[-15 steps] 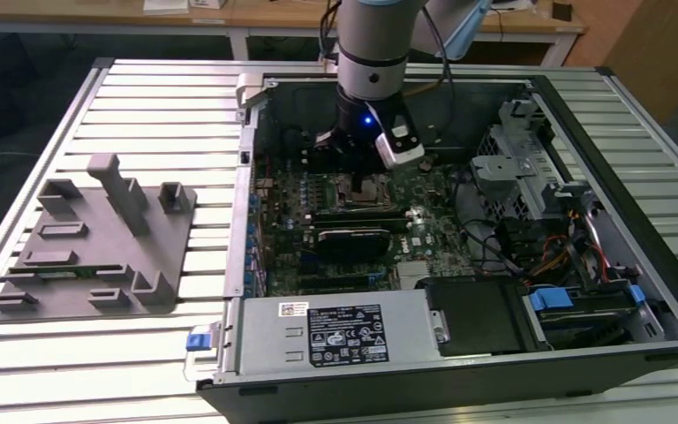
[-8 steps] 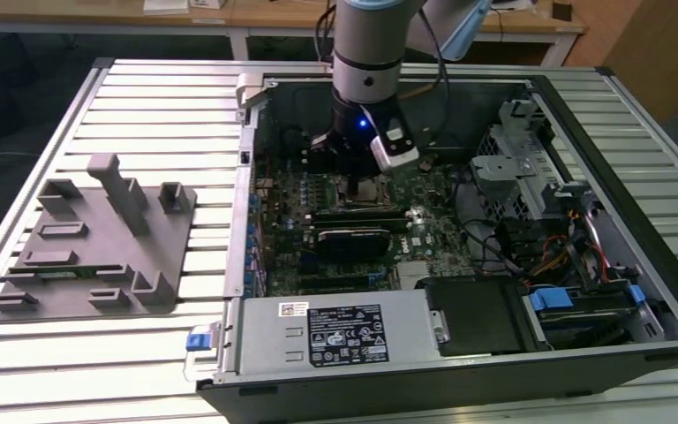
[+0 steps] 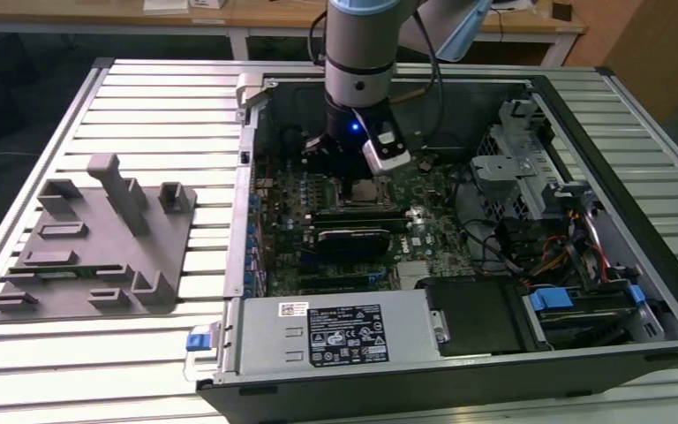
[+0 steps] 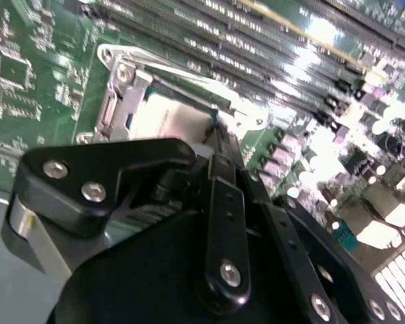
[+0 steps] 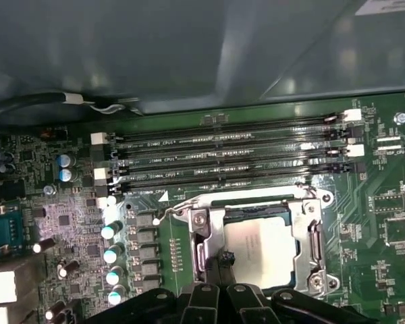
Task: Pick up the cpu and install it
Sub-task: 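Close the cpu cover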
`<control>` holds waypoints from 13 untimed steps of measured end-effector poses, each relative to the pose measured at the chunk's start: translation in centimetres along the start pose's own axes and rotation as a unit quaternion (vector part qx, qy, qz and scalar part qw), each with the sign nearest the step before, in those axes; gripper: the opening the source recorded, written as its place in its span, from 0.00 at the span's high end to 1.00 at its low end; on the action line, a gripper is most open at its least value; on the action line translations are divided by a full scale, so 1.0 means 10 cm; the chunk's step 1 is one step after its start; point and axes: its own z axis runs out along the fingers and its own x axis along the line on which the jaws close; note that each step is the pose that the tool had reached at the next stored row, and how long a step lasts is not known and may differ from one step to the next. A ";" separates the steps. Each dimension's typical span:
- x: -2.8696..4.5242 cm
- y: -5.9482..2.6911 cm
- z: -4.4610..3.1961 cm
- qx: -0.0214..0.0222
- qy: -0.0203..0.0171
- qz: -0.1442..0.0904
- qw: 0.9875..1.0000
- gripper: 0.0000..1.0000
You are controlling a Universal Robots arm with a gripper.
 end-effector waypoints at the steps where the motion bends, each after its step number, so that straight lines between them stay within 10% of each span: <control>1: 0.000 0.000 0.004 0.000 0.000 0.000 1.000 0.89; 13: 0.010 0.016 0.028 -0.001 0.000 0.000 1.000 0.89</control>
